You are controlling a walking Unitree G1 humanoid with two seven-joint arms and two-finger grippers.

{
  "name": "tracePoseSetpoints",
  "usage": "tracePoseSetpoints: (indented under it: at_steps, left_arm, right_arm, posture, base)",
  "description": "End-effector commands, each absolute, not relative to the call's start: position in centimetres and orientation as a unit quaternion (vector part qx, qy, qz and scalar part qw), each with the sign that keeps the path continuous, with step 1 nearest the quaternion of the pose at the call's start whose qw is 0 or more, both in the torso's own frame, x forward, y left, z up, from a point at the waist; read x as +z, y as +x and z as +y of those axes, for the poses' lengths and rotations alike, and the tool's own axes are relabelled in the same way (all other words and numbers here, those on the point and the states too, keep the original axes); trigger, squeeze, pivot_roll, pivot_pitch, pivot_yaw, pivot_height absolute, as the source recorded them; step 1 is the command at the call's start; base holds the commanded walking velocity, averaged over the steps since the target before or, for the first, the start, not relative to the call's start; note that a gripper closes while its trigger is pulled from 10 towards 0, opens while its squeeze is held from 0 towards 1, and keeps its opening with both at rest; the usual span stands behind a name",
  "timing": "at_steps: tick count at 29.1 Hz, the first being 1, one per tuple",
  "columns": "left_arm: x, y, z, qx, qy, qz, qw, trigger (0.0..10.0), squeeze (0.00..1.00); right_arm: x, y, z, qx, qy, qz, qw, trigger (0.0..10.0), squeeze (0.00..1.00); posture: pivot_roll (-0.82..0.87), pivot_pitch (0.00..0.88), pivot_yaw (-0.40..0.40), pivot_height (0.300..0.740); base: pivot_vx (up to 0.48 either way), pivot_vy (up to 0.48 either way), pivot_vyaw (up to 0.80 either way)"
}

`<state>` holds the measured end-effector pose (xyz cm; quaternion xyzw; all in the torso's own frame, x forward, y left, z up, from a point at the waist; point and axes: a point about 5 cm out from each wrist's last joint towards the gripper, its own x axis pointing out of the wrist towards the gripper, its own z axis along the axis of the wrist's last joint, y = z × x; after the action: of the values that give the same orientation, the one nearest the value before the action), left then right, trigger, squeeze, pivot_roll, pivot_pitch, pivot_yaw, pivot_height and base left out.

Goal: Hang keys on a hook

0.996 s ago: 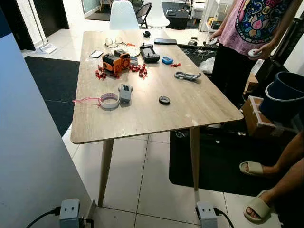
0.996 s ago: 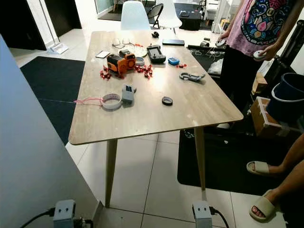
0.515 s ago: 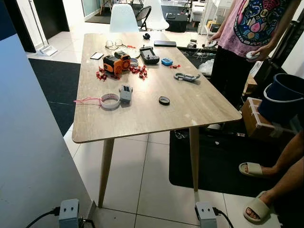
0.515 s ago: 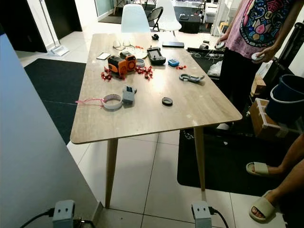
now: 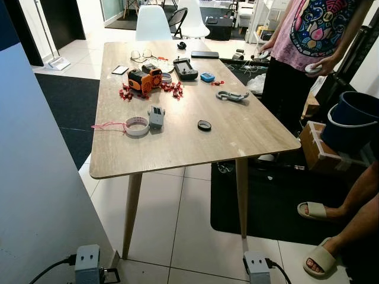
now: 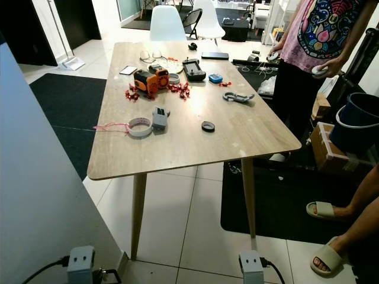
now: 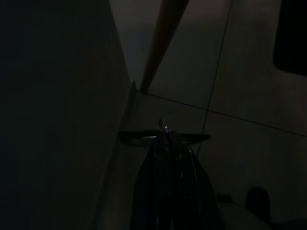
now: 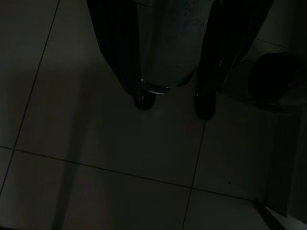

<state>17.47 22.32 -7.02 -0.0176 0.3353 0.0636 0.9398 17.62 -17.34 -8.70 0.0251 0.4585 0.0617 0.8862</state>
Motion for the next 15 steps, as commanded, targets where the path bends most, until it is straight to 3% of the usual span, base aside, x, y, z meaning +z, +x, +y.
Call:
tracePoseSetpoints:
  at_steps: [1, 12, 15]
  left_arm:
    - [-7.15, 17.29, 22.03, 0.063, -0.018, 0.337, 0.939, 10.0, 0.0]
    - [-7.29, 17.1, 21.89, 0.066, -0.023, 0.34, 0.938, 10.0, 0.0]
    - [-7.35, 17.06, 21.95, 0.079, -0.023, 0.343, 0.936, 10.0, 0.0]
  right_arm:
    - [-8.68, 17.65, -17.36, 0.06, 0.026, 0.458, 0.887, 10.0, 0.0]
    - [-8.71, 17.59, -17.42, 0.059, 0.025, 0.459, 0.886, 10.0, 0.0]
    - [-8.74, 17.51, -17.5, 0.058, 0.025, 0.461, 0.885, 10.0, 0.0]
  posture:
    - [0.06, 0.033, -0.007, 0.74]
    - [0.06, 0.035, -0.007, 0.74]
    - [0.06, 0.038, -0.006, 0.74]
  base:
    - [0.0, -0.48, 0.0]
    - [0.0, -0.48, 0.0]
    - [0.0, -0.12, 0.0]
